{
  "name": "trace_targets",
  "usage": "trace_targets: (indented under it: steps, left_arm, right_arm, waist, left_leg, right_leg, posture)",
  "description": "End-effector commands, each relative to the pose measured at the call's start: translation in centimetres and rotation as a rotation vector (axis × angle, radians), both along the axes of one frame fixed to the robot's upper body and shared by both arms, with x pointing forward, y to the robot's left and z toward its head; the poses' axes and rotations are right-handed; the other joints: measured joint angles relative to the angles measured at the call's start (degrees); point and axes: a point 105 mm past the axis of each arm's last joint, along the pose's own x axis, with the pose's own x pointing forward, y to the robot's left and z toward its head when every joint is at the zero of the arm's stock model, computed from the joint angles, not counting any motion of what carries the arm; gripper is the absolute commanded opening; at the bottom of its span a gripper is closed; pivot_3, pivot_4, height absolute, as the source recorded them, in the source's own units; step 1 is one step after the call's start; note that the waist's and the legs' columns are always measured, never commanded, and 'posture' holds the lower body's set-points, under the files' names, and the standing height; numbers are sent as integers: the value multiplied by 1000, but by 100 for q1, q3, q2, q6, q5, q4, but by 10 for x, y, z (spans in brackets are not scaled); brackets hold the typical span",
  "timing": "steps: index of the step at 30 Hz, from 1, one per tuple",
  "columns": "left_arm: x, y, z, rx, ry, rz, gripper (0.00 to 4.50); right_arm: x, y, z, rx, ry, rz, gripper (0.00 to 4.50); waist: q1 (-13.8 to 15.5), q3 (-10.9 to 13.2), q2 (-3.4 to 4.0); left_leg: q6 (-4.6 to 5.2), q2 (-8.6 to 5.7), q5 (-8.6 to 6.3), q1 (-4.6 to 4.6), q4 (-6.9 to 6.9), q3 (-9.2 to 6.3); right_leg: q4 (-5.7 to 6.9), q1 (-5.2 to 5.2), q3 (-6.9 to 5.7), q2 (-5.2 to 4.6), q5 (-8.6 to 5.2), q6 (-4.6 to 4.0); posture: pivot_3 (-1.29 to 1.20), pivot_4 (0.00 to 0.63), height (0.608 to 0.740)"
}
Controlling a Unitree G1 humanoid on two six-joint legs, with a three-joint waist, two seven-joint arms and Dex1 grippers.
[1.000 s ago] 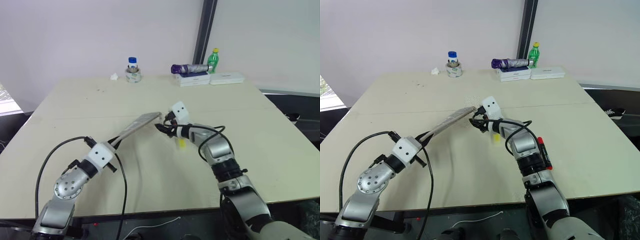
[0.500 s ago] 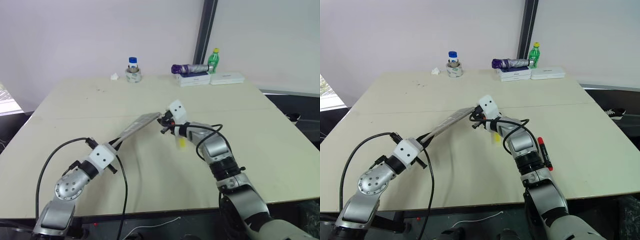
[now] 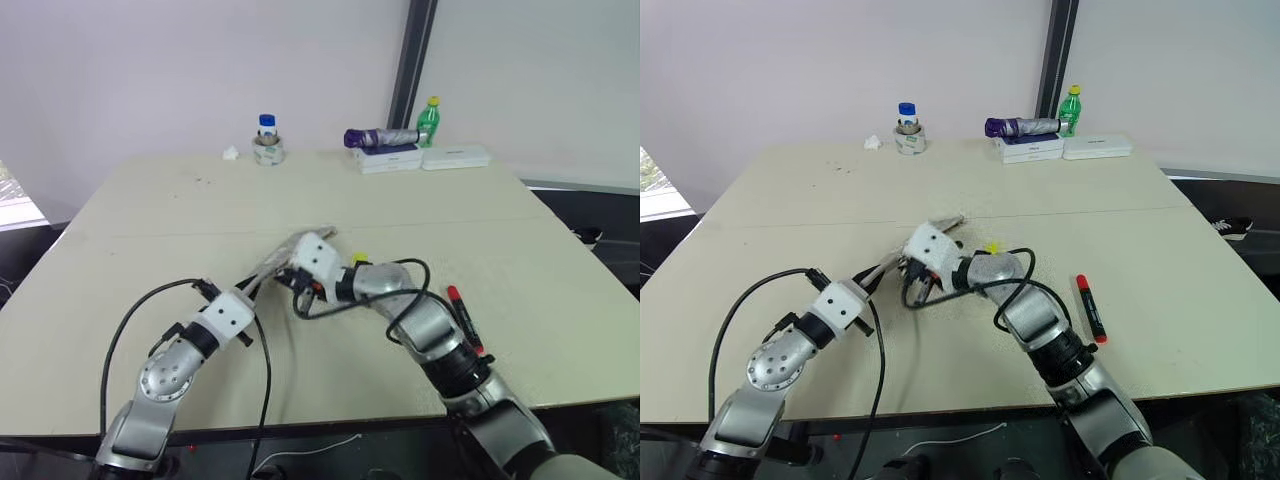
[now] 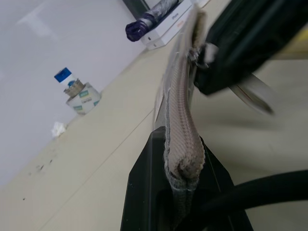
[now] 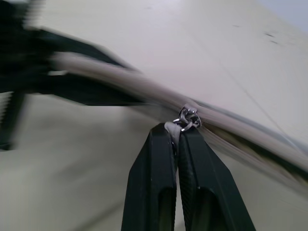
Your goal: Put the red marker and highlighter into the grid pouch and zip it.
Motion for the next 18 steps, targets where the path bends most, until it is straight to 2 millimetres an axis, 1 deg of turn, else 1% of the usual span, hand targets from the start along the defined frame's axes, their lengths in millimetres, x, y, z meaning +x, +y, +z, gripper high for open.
trace_targets:
  steps: [1, 3, 4, 9, 14, 17, 18]
  left_arm:
    - [4, -7, 5, 4, -30, 13, 0]
    - [5, -8, 4, 0, -32, 24, 0]
    - [6, -9, 5, -7, -34, 28, 0]
    - [6, -18, 7, -34, -40, 17, 0]
    - [8, -15, 10, -77, -41, 49, 0]
    - [11, -10, 12, -97, -40, 73, 0]
    - [12, -8, 14, -113, -39, 84, 0]
  right_arm:
    - [-39, 22, 20, 20, -58, 188, 56]
    - [-50, 27, 22, 16, -57, 235, 56]
    - [-52, 29, 22, 14, -54, 241, 56]
    - [-48, 31, 21, 14, -42, 214, 56]
    - [-43, 26, 26, 29, -42, 186, 56]
    - [-41, 16, 30, 43, -11, 176, 1016]
    - [-40, 11, 32, 49, -9, 167, 1542]
  waist:
    - [4, 0, 0]
    - [7, 0, 0]
    - [8, 0, -1]
    - [6, -1, -1]
    - [8, -1, -1]
    - [10, -1, -2]
    - [10, -1, -2]
  left_leg:
    - [0, 0, 0, 0, 1, -1]
    - [0, 0, 0, 0, 2, -2]
    - [0, 0, 0, 0, 2, -4]
    - [0, -1, 0, 1, 2, -4]
    - [0, -1, 0, 0, 2, -4]
    - [0, -1, 0, 0, 2, -5]
    - [0, -1, 0, 0, 3, -6]
  right_leg:
    - [0, 1, -1, 0, 0, 0]
    - [0, 2, -1, 0, 0, 0]
    - [0, 2, -2, 0, 0, 0]
    - [0, 3, -3, 0, 0, 0]
    - [0, 3, -4, 0, 0, 0]
    - [-1, 3, -4, 0, 0, 0]
    - [0, 3, -4, 0, 0, 0]
  posture:
    - [0, 150, 737]
    - [0, 150, 737]
    - [0, 150, 737]
    - [0, 150, 737]
    - [0, 150, 737]
    - [0, 150, 737]
    - [0, 150, 737]
